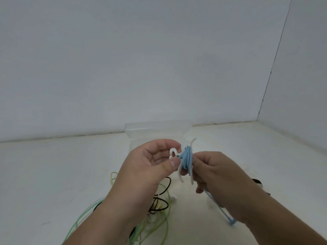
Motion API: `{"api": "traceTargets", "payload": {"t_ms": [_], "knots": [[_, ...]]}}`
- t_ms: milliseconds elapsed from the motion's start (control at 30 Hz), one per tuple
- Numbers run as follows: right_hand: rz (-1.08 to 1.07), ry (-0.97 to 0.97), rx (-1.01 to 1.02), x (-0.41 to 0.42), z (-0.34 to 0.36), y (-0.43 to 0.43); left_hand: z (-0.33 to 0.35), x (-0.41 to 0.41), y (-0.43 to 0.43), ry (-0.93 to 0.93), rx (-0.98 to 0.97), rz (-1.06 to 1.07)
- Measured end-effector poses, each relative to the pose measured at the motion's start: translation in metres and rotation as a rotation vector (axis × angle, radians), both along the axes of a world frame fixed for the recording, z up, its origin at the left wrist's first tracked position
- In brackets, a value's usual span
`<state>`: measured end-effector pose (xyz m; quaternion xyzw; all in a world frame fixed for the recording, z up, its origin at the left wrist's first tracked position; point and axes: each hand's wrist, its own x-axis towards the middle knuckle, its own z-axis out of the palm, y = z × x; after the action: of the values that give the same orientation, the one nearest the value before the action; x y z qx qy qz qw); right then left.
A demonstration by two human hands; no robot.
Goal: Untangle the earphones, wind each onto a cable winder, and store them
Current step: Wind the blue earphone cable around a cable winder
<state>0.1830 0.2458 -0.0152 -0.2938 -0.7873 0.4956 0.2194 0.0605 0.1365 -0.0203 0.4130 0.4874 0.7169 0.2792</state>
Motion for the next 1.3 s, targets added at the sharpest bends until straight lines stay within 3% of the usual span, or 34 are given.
{"api": "traceTargets", "payload": {"t_ms": [167, 267, 633, 800, 1067, 1300], "knots": [[-0.131, 0.052, 0.109, -0.002, -0.002, 0.004, 0.002, -0.001, -0.003, -0.14, -0.028, -0.119], [-0.252, 0.122, 0.178, 0.001, 0.002, 0.008, 0.004, 0.001, -0.004, -0.123, -0.066, -0.157], [-0.392, 0.292, 0.235, 0.008, 0.008, 0.008, 0.007, 0.007, -0.006, -0.039, -0.237, -0.246], [-0.376, 0.232, 0.201, 0.006, 0.008, 0.006, 0.006, 0.01, -0.006, -0.079, -0.22, -0.25], [-0.401, 0.127, 0.174, 0.003, 0.008, 0.004, 0.004, 0.014, -0.001, -0.305, -0.081, -0.12], [-0.384, 0.149, 0.208, 0.003, 0.007, 0.002, 0.004, 0.015, -0.003, -0.237, -0.086, -0.197]]}}
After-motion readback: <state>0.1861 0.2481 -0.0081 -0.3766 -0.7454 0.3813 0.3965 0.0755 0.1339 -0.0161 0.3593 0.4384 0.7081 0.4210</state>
